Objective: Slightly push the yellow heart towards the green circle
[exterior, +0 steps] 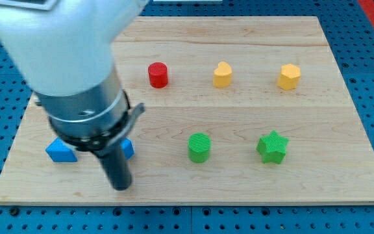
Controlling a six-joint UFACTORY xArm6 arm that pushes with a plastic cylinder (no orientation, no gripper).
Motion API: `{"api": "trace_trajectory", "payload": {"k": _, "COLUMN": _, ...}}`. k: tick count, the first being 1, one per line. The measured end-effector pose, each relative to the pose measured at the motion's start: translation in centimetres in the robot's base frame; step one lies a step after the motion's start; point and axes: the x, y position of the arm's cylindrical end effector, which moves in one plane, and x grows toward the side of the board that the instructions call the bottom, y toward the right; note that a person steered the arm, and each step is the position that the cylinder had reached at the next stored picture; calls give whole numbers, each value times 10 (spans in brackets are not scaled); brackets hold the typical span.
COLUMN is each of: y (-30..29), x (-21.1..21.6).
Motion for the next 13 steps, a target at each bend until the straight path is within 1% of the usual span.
{"api": "trace_trajectory", "payload": {"k": 2, "y": 235, "x": 7}}
{"api": "trace_trajectory", "payload": {"k": 3, "y": 291, "x": -19}}
{"api": "trace_trajectory", "payload": {"k": 4, "y": 302, "x": -76}}
{"api": "trace_trajectory", "payload": {"k": 5, "y": 344, "x": -125}}
{"api": "trace_trajectory", "payload": {"k": 6, "y": 352, "x": -188}}
{"api": "trace_trajectory", "payload": {"k": 7, "y": 357, "x": -240}}
{"api": "trace_trajectory", "payload": {"k": 8, "y": 312, "x": -282}}
{"api": "trace_trajectory", "payload": {"k": 9, "y": 267, "x": -307}}
{"api": "trace_trajectory", "payload": {"k": 10, "y": 226, "x": -305}}
{"api": "trace_trajectory", "payload": {"k": 11, "y": 228, "x": -305}}
{"api": "trace_trajectory", "payload": {"k": 12, "y": 202, "x": -295}}
{"api": "trace_trajectory", "payload": {"k": 13, "y": 182, "x": -274}}
